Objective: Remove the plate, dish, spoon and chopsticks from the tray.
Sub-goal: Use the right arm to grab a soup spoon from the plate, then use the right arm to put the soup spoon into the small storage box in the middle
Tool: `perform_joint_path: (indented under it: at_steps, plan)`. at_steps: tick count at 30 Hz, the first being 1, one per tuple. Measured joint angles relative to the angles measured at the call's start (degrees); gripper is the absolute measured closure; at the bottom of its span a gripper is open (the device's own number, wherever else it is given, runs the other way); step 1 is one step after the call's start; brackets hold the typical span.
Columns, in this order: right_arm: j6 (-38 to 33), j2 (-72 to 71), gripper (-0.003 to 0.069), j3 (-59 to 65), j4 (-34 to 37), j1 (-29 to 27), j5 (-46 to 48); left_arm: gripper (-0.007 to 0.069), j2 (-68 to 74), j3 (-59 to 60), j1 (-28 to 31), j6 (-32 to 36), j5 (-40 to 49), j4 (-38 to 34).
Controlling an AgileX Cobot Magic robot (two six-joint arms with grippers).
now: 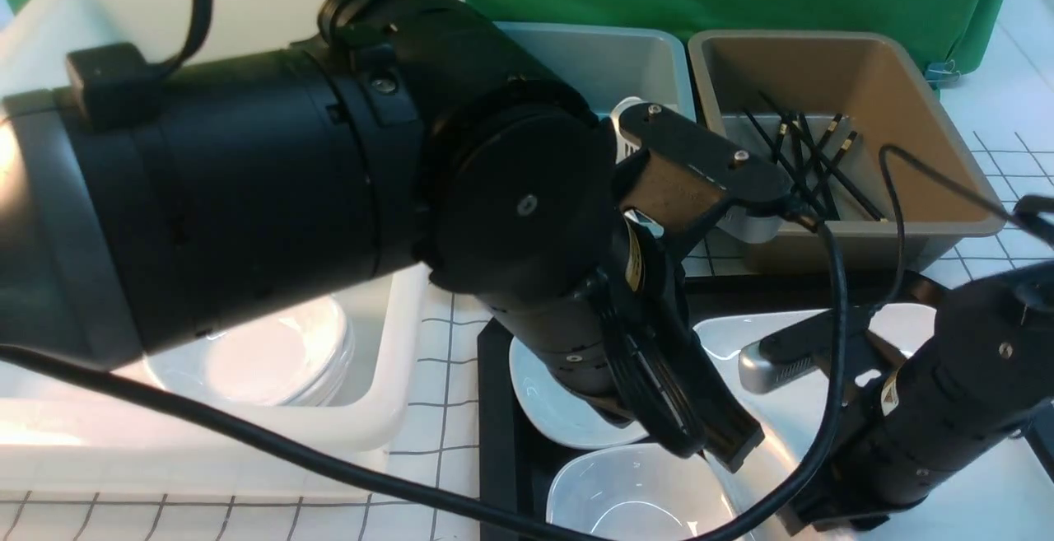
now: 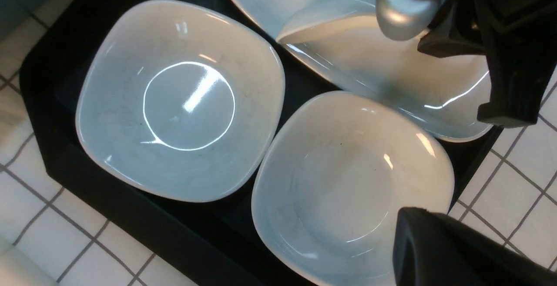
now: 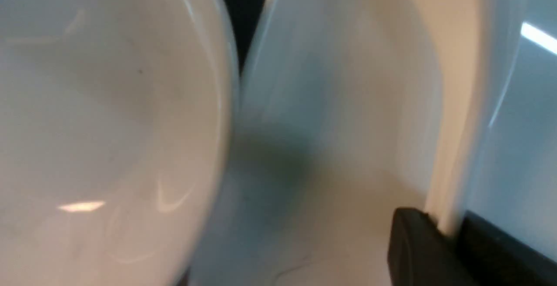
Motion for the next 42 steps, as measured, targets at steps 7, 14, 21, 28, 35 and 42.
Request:
perform_joint_path:
  at_steps: [7, 14, 21, 28, 35, 42]
  plan:
    - [-0.1, -7.7, 0.0599, -9.9, 0.0, 0.0, 4.9, 0.0627, 0.0, 0.0, 0.2, -2.9, 0.2, 5.4]
    - [-2.6, -3.1, 0.0599, -30.5, 0.0, 0.0, 6.7, 0.0627, -0.1, 0.0, 8.4, -5.0, -7.8, 3.5]
    - [-3.0, 15.9, 0.0599, -54.7, 0.2, -0.1, 9.7, 0.0626, -2.4, 0.0, 17.3, -1.0, -22.8, -0.9]
    - [-1.9, 30.4, 0.0597, -70.5, 1.8, -2.3, 9.7, 0.0625, -3.4, 0.0, 17.7, 0.6, -28.4, 0.8]
    - [1.9, 36.4, 0.0354, -74.2, 2.0, -2.9, 9.6, 0.0625, -2.8, 0.0, 17.7, 0.6, -24.8, 0.9]
    - [-1.0, 34.1, 0.0209, -74.6, 1.3, -2.9, 21.0, 0.0625, -2.5, 0.0, 17.7, 3.8, -17.6, -3.4]
